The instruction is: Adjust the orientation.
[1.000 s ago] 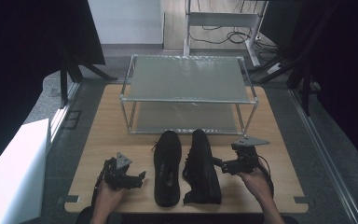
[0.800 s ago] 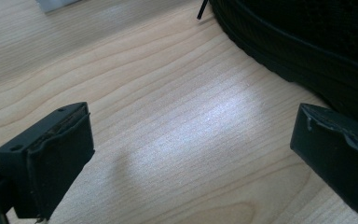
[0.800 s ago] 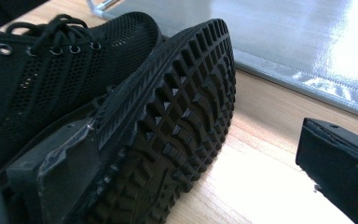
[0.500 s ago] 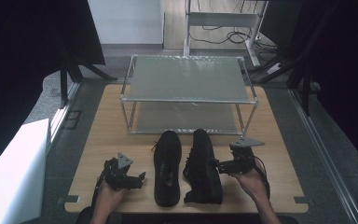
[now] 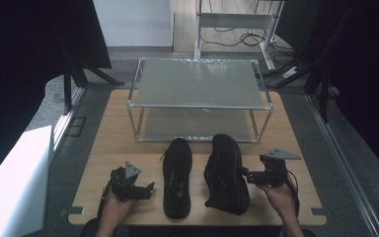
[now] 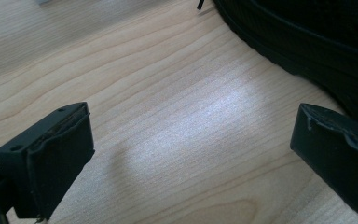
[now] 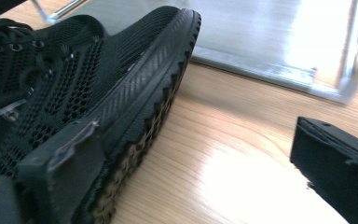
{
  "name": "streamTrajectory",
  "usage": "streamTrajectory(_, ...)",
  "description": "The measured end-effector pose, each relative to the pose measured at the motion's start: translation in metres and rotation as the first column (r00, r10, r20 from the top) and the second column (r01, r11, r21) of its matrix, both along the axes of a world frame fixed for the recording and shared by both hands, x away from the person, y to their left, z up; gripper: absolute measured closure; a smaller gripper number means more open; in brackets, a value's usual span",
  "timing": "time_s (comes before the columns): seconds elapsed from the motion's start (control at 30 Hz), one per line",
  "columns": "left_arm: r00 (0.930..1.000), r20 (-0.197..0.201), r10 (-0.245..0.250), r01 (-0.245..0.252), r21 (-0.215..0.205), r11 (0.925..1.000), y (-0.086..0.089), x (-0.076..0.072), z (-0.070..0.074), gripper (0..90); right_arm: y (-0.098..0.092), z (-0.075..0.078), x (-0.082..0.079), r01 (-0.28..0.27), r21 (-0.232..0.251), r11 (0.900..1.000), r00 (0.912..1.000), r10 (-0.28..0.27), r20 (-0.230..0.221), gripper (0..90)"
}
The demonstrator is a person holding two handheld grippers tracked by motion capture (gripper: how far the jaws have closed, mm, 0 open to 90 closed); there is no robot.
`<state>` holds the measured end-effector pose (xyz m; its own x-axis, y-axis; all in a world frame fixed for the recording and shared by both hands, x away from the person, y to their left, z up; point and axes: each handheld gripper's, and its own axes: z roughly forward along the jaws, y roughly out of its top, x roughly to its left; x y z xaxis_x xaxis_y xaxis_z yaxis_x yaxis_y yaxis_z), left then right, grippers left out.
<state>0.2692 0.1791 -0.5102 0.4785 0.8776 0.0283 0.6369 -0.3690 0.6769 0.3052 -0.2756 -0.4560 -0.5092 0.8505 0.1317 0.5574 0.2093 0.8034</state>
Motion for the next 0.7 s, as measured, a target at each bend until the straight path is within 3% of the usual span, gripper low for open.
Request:
streamTrajectory(0.23,1.0000,-0.001,-0.005,0.005,-0.013,0.9999,-0.001,0.000,0.000,0.0,-0.019,-0.007,-0.002,0.039,-0.024,0.999,0.9991,-0.039,-0.015,13.2)
streamTrajectory(0.33,1.0000,0.001,-0.009,0.009,-0.017,0.9998,-0.001,0.000,0.001,0.0,-0.028,-0.015,0.000,0.070,-0.077,0.995,0.9970,-0.072,-0.028,14.4)
streamTrajectory(0.4,0.9999,0.003,-0.010,0.010,-0.020,0.9997,-0.001,0.000,0.001,0.0,-0.031,-0.016,0.001,0.077,-0.085,0.993,0.9963,-0.080,-0.032,13.8)
streamTrajectory(0.53,1.0000,-0.001,-0.010,0.010,-0.020,0.9998,-0.002,0.000,0.001,0.0,-0.043,-0.020,0.002,0.102,-0.055,0.993,0.9932,-0.105,-0.051,13.2)
streamTrajectory(0.7,1.0000,-0.005,0.001,-0.002,-0.030,0.9996,-0.002,-0.001,0.003,0.0,-0.048,-0.021,0.000,0.096,-0.039,0.995,0.9938,-0.098,-0.052,13.0)
